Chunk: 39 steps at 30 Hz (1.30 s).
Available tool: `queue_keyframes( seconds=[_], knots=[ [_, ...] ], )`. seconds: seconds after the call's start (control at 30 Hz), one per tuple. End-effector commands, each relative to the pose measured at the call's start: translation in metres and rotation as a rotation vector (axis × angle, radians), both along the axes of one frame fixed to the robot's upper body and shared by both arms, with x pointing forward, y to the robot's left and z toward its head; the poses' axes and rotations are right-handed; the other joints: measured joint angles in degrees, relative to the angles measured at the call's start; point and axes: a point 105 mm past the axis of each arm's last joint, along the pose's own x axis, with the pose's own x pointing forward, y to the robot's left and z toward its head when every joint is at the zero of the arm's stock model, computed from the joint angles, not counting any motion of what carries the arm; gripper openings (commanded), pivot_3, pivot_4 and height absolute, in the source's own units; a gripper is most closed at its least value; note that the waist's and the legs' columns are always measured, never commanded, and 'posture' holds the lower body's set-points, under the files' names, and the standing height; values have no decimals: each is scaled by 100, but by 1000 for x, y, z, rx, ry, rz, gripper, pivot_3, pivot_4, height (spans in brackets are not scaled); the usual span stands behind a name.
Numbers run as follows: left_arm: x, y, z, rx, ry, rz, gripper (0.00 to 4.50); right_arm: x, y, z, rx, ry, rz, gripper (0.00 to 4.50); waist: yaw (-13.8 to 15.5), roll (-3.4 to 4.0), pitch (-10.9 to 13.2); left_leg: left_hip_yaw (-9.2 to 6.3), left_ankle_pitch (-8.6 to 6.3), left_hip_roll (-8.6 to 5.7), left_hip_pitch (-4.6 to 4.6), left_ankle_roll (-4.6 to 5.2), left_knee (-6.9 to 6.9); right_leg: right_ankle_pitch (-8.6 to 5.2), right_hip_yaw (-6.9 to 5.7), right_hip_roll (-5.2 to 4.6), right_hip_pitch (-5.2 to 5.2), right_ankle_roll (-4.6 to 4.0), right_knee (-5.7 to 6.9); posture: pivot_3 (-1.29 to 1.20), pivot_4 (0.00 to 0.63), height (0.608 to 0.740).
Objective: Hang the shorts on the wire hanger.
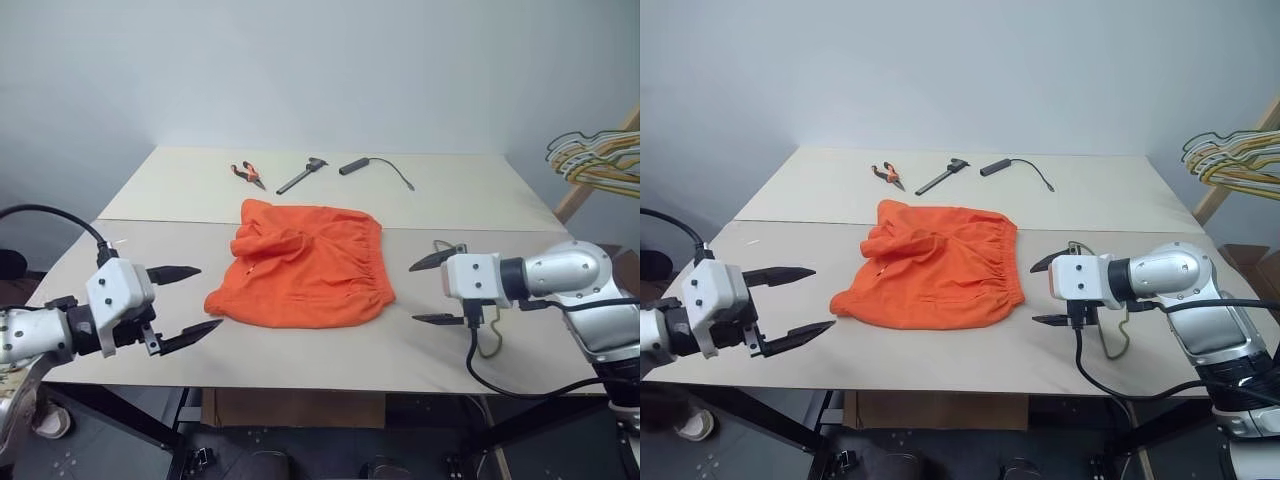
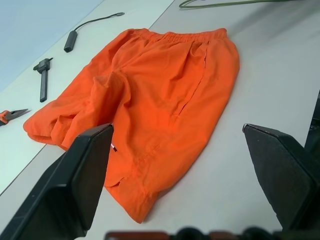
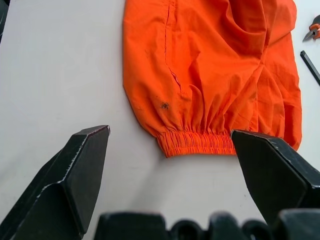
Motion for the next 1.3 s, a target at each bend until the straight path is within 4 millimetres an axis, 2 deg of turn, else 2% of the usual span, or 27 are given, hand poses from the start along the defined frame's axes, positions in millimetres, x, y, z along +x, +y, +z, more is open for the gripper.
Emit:
queue_keyframes(
  seconds=[0.03, 0.23, 0.57, 0.7, 0.97, 1.17, 1.3],
  knots=[
    [2, -1, 10, 1, -46, -5, 4500, 2, 1, 13, 7, -58, 7, 4483, 1, 0, 0, 0, 0, 0, 0, 0, 0, 0, 0, 0, 0, 0, 0, 233, 0, 740],
    [5, -1, 11, -3, -57, 12, 4500, 2, 1, 13, 5, -57, 9, 4483, 1, 0, 0, -1, 0, 0, -1, 0, 0, 0, -1, 0, 0, 0, 0, 233, 0, 740],
    [4, 7, -4, 78, -10, 27, 4500, 6, 7, 12, 16, -101, 38, 4483, -2, 0, 0, 0, 0, 0, 0, 0, 0, 0, -1, 0, 0, 0, 0, 218, 0, 740],
    [4, 6, -14, 118, 27, 7, 4500, 19, 6, 1, -54, -164, 17, 4483, -12, 1, 0, 2, 0, -1, 2, -1, 0, 0, -1, 0, 0, -1, 1, 198, 0, 740],
    [6, 11, -27, 189, 75, -8, 4500, 32, 0, -23, -251, -239, 52, 4483, -41, 2, 1, 4, 1, 0, -6, -1, 0, -3, -2, 1, -9, -4, 1, 159, 0, 740],
    [13, 9, -27, 206, 71, -23, 4500, 47, 20, -47, -289, -290, 108, 4483, -160, 2, 1, 4, 2, 1, -1, -4, 0, -3, -3, 3, -4, -6, 7, 158, 0, 740],
    [14, 10, -28, 217, 74, -26, 4500, 56, 34, -56, -276, -307, 125, 4483, -220, 3, 1, 6, 3, 0, -8, -4, 0, -3, -1, 1, -9, -6, 5, 167, 0, 740]
  ],
)
